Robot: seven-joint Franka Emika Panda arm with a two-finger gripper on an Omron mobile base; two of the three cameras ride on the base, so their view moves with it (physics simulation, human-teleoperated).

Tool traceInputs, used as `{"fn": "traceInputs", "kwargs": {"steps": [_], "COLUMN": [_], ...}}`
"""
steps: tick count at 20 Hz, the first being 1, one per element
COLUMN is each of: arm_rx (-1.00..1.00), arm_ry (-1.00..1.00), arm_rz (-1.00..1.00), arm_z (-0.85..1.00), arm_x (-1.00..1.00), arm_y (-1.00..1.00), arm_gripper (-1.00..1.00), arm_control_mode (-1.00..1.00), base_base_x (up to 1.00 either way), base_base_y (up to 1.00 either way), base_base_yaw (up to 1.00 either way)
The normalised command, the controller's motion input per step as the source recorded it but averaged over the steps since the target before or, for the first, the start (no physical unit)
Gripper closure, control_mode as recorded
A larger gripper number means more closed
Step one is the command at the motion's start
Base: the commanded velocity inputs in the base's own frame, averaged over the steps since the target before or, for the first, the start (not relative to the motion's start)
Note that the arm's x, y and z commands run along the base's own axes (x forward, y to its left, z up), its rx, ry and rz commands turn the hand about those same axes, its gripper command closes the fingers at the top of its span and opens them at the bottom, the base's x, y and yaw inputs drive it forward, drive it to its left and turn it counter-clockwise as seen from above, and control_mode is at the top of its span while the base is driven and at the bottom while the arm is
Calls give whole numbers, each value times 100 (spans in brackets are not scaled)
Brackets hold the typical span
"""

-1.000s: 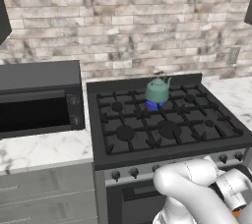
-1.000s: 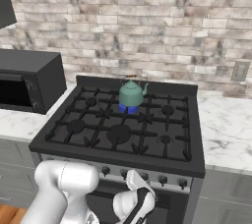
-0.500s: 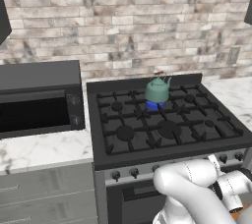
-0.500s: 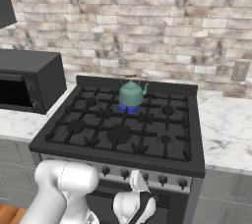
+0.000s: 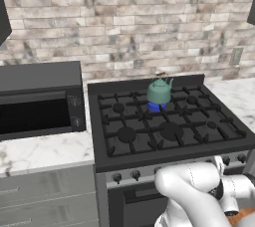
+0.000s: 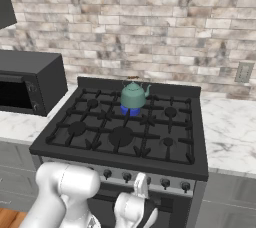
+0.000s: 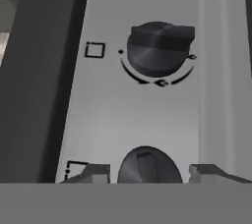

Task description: Lower the heat of the kettle.

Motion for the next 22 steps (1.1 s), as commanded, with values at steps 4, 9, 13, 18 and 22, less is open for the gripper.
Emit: {"fn": "traceInputs", "kwargs": {"steps": [4, 9, 13, 18, 22], "arm_rx": [25, 25, 25, 25, 24], "arm_ry": [0, -1, -1, 0, 0], "arm_rz": [-12, -11, -11, -11, -11], "arm_z": [17, 8, 5, 3, 3], "arm_x": [0, -5, -7, -6, -6], "arm_y": [0, 0, 0, 0, 0], "arm_gripper": [100, 100, 100, 100, 100], "arm_control_mode": [-100, -100, -100, -100, -100], "base_base_x": [0, 0, 0, 0, 0], "base_base_y": [0, 0, 0, 0, 0], "base_base_yaw": [0, 0, 0, 0, 0]}}
